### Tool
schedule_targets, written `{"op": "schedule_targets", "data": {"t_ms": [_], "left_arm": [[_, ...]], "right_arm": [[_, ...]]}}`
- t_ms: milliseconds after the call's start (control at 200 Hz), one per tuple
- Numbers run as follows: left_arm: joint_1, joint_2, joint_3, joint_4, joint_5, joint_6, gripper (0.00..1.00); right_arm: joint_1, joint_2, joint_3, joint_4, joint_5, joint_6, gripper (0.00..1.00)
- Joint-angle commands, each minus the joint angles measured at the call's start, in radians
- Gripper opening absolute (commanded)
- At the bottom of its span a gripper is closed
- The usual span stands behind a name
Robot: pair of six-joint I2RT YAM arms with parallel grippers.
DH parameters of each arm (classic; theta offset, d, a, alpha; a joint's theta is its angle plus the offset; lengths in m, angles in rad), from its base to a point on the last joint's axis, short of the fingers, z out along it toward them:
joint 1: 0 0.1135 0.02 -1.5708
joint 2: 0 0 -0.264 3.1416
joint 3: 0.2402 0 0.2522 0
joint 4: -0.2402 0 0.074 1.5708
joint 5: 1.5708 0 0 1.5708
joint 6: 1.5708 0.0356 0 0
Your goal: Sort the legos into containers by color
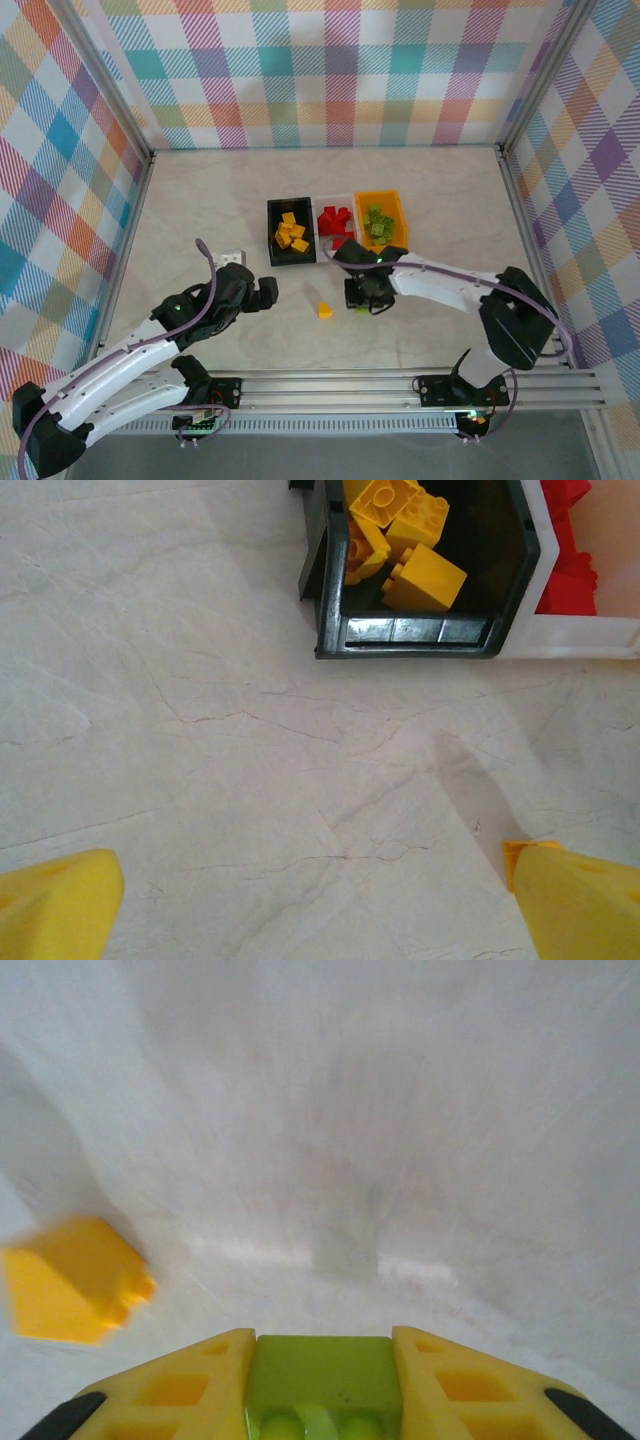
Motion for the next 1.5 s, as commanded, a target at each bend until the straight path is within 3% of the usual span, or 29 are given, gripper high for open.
{"op": "schedule_targets", "data": {"t_ms": [0, 140, 290, 455, 530, 605, 710, 770, 1080, 1290, 1495], "left_arm": [[0.009, 0.013, 0.025, -0.003, -0.017, 0.004, 1.00], [0.007, 0.025, 0.028, 0.000, -0.014, -0.009, 1.00], [0.007, 0.033, 0.046, -0.021, -0.027, -0.011, 1.00], [0.007, 0.030, 0.045, -0.029, -0.016, -0.016, 1.00], [0.008, 0.030, 0.042, -0.035, -0.014, -0.018, 1.00], [0.009, 0.028, 0.033, -0.027, -0.003, -0.018, 1.00], [0.007, 0.046, 0.022, 0.035, 0.102, 0.034, 1.00], [0.000, 0.093, 0.033, 0.061, 0.138, 0.048, 1.00], [-0.193, 0.565, 0.184, 0.276, 0.236, 0.058, 0.99], [-0.211, 0.822, 0.274, 0.321, 0.325, 0.061, 0.85], [-0.211, 0.891, 0.307, 0.292, 0.351, 0.061, 0.61]], "right_arm": [[-0.109, -0.047, 0.089, -0.017, 0.072, -0.098, 0.36], [-0.248, -0.008, 0.194, 0.044, 0.113, -0.157, 0.37], [-0.352, 0.140, 0.342, 0.069, 0.165, -0.203, 0.38], [-0.400, 0.287, 0.485, 0.085, 0.150, -0.273, 0.41], [-0.403, 0.340, 0.545, 0.067, 0.139, -0.287, 0.46], [-0.404, 0.361, 0.580, 0.049, 0.127, -0.294, 0.59], [-0.403, 0.328, 0.569, 0.059, 0.112, -0.292, 0.76], [-0.401, 0.297, 0.544, 0.061, 0.118, -0.284, 0.81], [-0.400, 0.088, 0.290, 0.129, 0.068, -0.230, 0.86], [-0.400, -0.029, 0.189, 0.160, 0.063, -0.233, 0.87], [-0.401, -0.090, 0.151, 0.181, 0.073, -0.229, 0.87]]}}
